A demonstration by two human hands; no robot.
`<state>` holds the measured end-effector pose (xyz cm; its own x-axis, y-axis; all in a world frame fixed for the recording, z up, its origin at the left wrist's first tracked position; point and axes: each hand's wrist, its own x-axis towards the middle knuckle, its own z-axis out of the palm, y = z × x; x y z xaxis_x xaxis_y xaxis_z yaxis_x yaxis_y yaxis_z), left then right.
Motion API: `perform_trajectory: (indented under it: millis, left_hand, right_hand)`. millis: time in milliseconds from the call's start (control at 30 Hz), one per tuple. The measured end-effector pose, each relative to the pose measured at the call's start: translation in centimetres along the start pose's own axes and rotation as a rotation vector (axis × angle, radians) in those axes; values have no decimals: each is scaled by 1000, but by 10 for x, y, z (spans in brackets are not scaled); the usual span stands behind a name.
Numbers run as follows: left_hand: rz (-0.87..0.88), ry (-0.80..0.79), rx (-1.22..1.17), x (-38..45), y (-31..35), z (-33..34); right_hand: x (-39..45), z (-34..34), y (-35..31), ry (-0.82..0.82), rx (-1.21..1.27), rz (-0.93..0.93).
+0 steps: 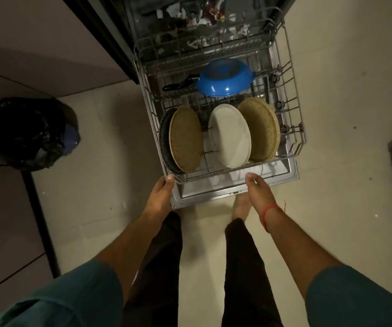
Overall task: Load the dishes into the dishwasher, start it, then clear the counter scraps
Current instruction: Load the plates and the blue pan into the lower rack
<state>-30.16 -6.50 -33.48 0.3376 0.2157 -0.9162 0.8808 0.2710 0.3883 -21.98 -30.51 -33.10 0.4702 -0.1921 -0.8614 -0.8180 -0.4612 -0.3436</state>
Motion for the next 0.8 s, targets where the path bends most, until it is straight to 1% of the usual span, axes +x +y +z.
perform_trajectory:
  millis: [133, 267, 333, 467, 567, 700, 800]
  left_hand:
    - [-45, 24, -85, 2, 3, 26]
    - [-27, 113, -105, -1, 11, 58]
    - [-19, 132, -138, -3, 17, 74]
    - [-33, 130, -196, -4, 23, 100]
    - [-38, 130, -223, 1, 25, 113]
    - [-60, 115, -246, 10, 27, 122]
    - [-78, 113, -248, 21, 26, 119]
  right_hand:
    - [15, -31, -24, -64, -83, -124]
    - [24, -68, -40, -127, -172, -212]
    - [30, -88, -44, -144, -220, -236]
    - [41, -119, -50, -185, -271, -236]
    - [53, -131, -50, -152, -270, -202]
    - [64, -131, -49, -133, -255, -159]
    - [65, -127, -52, -120, -220, -174]
